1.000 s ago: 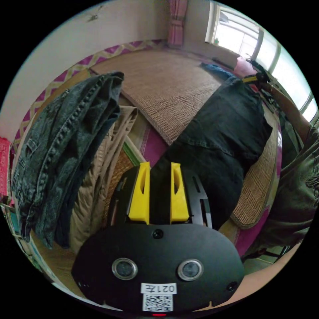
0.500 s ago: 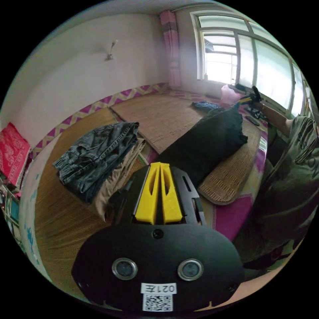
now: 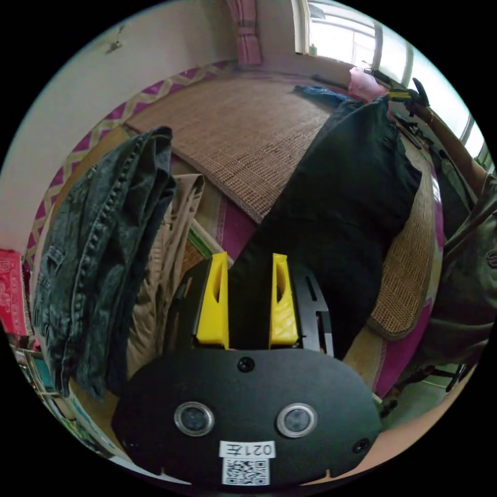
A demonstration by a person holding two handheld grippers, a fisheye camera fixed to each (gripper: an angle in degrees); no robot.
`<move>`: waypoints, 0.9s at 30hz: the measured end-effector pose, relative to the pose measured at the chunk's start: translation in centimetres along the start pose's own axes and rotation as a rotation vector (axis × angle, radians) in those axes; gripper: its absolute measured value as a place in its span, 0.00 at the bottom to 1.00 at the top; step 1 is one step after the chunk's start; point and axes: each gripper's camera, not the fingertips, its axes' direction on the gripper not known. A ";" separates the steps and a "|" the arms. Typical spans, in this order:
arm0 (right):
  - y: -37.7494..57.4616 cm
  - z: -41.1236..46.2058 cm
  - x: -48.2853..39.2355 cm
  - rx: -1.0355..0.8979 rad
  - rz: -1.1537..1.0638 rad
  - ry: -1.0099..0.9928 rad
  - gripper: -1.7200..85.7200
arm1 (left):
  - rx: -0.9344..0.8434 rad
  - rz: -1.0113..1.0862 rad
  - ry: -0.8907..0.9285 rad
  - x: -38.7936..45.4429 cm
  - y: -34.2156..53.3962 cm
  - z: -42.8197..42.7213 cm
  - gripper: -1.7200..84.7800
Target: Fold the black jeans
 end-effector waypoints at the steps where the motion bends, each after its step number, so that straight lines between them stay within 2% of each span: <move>1: 0.1 -0.2 0.1 -0.002 -0.004 0.001 0.01 | -0.004 0.000 0.036 -0.2 0.2 -0.2 0.14; 5: 1.1 -1.0 0.6 -0.003 0.003 -0.012 0.01 | 0.055 0.011 0.094 0.7 2.2 -3.0 0.02; 10: 2.9 -2.6 0.9 0.017 0.027 -0.028 0.01 | 0.280 -0.027 0.067 4.0 6.9 -10.4 0.01; 14: 5.3 -6.0 -0.1 0.045 0.021 -0.012 0.01 | 0.418 0.051 0.000 12.1 12.7 -19.7 0.01; 17: 8.8 -9.9 -1.3 0.114 0.033 -0.029 0.01 | 0.449 0.096 -0.038 19.4 17.7 -25.1 0.01; 22: 17.4 -14.4 -5.4 0.176 0.018 -0.130 0.01 | 0.438 0.027 0.004 28.1 25.3 -26.9 0.01; 27: 25.4 -12.3 -10.3 0.036 0.019 -0.267 0.01 | 0.394 -0.147 0.103 32.9 31.4 -23.4 0.01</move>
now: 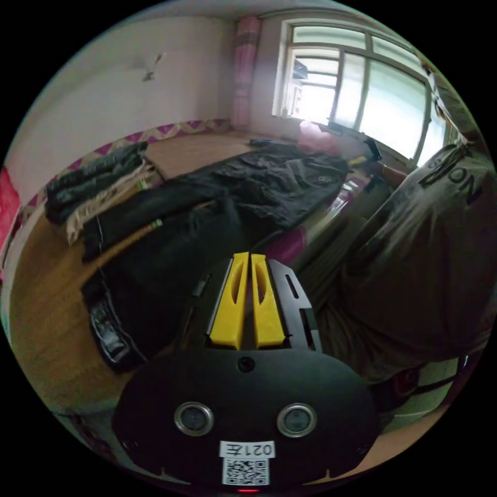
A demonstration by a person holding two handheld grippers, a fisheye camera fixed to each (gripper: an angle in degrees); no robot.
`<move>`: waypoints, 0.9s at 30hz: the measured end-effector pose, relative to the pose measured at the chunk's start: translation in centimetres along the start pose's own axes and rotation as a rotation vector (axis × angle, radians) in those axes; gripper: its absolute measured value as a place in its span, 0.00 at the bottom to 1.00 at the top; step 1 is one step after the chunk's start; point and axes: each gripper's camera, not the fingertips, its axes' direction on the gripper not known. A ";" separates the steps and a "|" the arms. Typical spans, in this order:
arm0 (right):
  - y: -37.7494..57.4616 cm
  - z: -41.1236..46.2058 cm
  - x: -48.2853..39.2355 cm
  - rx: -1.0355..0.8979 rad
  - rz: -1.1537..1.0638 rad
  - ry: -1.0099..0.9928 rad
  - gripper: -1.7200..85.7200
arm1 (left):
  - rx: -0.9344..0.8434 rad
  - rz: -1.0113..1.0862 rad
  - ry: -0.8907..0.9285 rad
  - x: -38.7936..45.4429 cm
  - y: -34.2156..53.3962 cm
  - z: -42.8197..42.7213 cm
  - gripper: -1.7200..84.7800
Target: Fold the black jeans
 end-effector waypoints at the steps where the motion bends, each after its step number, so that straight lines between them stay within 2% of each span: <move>1: 1.5 1.4 -0.6 -0.043 0.025 -0.011 0.01 | 0.018 -0.045 0.006 0.5 1.2 -0.2 0.01; 3: 3.4 2.9 -1.3 -0.077 0.057 -0.007 0.01 | 0.069 -0.090 0.016 1.1 2.3 -1.4 0.01; 5: 5.2 1.6 -1.4 0.040 0.133 -0.018 0.01 | 0.103 -0.102 0.021 2.2 2.8 -3.4 0.01; 15: 7.9 -1.1 -4.3 0.105 0.159 0.007 0.01 | 0.105 -0.117 -0.012 5.4 2.4 -9.1 0.01; 21: 9.3 -2.4 -5.0 0.104 0.202 -0.028 0.03 | 0.195 -0.145 0.106 6.1 2.4 -14.7 0.04; 24: 9.5 -3.2 -5.4 0.093 0.256 -0.060 0.06 | 0.334 -0.292 -0.030 4.8 3.7 -19.6 0.10; 26: 9.7 -4.3 -6.3 0.096 0.269 -0.050 0.08 | 0.220 -0.383 -0.237 3.5 3.6 -21.0 0.15; 27: 9.9 -4.8 -6.5 0.107 0.273 -0.050 0.09 | 0.174 -0.399 -0.285 3.1 3.5 -20.9 0.15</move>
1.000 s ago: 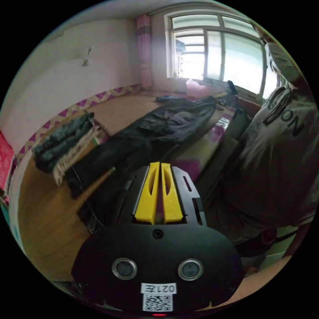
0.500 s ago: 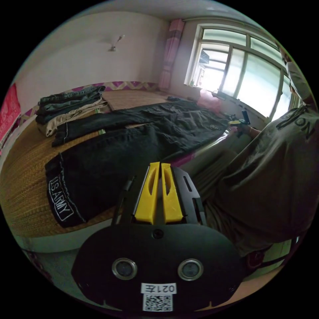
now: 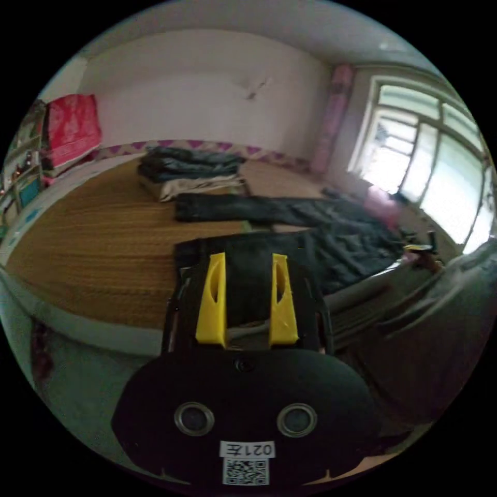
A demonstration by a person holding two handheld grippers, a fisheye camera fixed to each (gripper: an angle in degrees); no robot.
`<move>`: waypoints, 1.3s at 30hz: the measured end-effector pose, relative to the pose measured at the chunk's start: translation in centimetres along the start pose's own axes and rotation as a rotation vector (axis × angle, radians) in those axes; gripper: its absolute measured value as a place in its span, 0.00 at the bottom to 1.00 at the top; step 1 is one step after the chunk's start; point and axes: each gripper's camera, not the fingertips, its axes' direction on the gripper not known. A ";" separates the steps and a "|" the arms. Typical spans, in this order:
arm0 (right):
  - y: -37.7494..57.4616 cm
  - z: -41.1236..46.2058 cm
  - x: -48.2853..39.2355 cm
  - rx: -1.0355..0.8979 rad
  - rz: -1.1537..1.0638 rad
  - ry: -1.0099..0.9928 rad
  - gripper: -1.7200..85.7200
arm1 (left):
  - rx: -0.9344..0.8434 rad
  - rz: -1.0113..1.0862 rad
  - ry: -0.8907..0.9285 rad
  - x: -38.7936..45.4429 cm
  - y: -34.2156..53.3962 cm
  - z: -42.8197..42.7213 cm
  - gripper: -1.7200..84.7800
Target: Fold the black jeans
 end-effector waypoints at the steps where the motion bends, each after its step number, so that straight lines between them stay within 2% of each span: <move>1: 0.3 -0.9 -0.2 0.039 0.022 0.000 0.09 | -0.067 -0.029 -0.117 -0.8 -0.4 0.5 0.16; 2: 0.6 -2.0 -0.4 0.092 0.047 0.012 0.09 | -0.107 -0.050 -0.189 -1.5 -0.7 0.8 0.15; 4: 0.9 -3.4 -0.8 0.170 0.077 0.028 0.09 | -0.090 -0.085 -0.220 -2.3 -1.2 0.8 0.13; 8: 1.3 -5.8 -2.5 0.339 0.122 0.004 0.05 | -0.125 -0.094 -0.204 -3.4 -3.4 0.2 0.09; 10: 1.1 -6.1 -3.6 0.367 0.115 0.004 0.05 | -0.142 -0.099 -0.199 -3.9 -4.6 -0.1 0.06; 11: 0.8 -6.0 -4.2 0.368 0.111 0.005 0.05 | -0.169 -0.135 -0.257 -4.4 -5.1 -0.3 0.04; 16: -1.8 -3.3 -7.1 0.237 0.101 0.090 0.08 | -0.135 -0.176 -0.155 -5.9 -4.5 -3.5 0.01; 18: -2.7 -2.2 -8.2 0.194 0.120 0.182 0.08 | -0.064 -0.192 -0.151 -5.7 -3.5 -5.7 0.01; 21: -3.8 -1.0 -9.2 0.154 0.182 0.325 0.08 | 0.134 -0.175 -0.084 -3.7 -1.8 -10.7 0.02; 22: -4.2 -0.5 -9.3 0.129 0.217 0.385 0.08 | 0.169 -0.175 -0.074 -2.5 -1.4 -12.3 0.06; 27: -4.4 4.2 -8.0 -0.102 0.312 0.532 0.04 | 0.152 -0.231 -0.037 1.0 0.2 -15.3 0.10; 30: -3.9 5.4 -9.8 -0.054 0.316 0.628 0.03 | 0.141 -0.280 -0.003 1.9 1.2 -16.0 0.09; 34: -3.5 6.6 -11.6 -0.048 0.351 0.737 0.03 | 0.116 -0.255 -0.065 4.2 0.8 -17.0 0.10; 39: -2.0 4.6 -11.6 -0.015 0.442 0.737 0.06 | 0.071 -0.313 0.046 4.1 0.0 -17.2 0.14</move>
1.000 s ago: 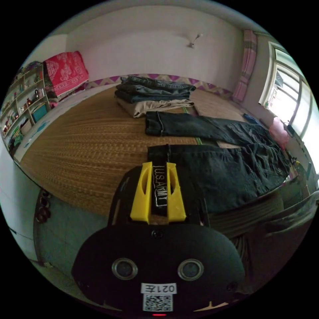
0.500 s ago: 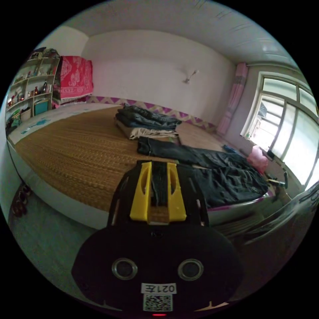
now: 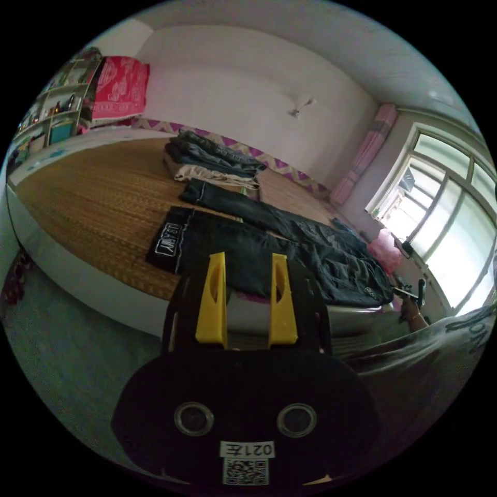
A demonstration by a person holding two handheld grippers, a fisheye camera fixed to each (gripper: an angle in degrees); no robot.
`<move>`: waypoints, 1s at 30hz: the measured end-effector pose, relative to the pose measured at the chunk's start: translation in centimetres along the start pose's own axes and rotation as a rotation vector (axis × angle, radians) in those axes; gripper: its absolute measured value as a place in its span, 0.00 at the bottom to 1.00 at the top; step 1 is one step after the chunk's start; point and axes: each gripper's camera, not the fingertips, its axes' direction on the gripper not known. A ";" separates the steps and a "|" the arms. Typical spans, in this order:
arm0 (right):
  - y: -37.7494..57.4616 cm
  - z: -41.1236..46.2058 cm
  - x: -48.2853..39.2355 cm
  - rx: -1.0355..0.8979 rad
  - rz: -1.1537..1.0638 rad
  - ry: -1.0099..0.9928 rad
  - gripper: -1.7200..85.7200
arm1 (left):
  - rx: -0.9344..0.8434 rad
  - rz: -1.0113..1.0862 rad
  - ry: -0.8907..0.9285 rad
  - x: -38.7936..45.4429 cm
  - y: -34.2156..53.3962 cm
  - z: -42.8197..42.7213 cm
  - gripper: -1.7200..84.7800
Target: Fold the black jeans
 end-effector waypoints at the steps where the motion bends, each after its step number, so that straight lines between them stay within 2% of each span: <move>1: 0.6 -1.3 1.7 0.034 0.094 -0.034 0.08 | -0.002 -0.024 -0.018 -0.1 0.0 -0.5 0.12; 3: 2.3 -2.9 4.6 0.084 0.268 -0.114 0.10 | 0.017 -0.086 -0.041 -0.5 0.2 -1.5 0.09; 5: 4.8 -2.4 7.6 0.052 0.436 -0.259 0.12 | 0.049 -0.166 -0.077 -1.1 0.8 -2.8 0.03; 8: 7.5 0.5 9.7 -0.019 0.579 -0.485 0.12 | 0.083 -0.208 -0.123 -1.6 1.1 -3.7 0.02; 10: 8.8 1.2 10.7 -0.001 0.646 -0.536 0.12 | 0.063 -0.234 -0.101 -2.2 1.0 -3.8 0.03; 14: 10.3 2.1 12.1 -0.012 0.701 -0.668 0.12 | 0.038 -0.312 -0.004 -4.1 0.5 -4.1 0.08; 23: 13.3 5.6 13.8 -0.046 0.813 -0.893 0.11 | 0.029 -0.451 0.068 -8.2 -0.1 -4.9 0.10; 30: 14.2 7.4 14.6 -0.038 0.828 -0.915 0.10 | 0.047 -0.582 0.131 -11.6 -0.6 -5.5 0.14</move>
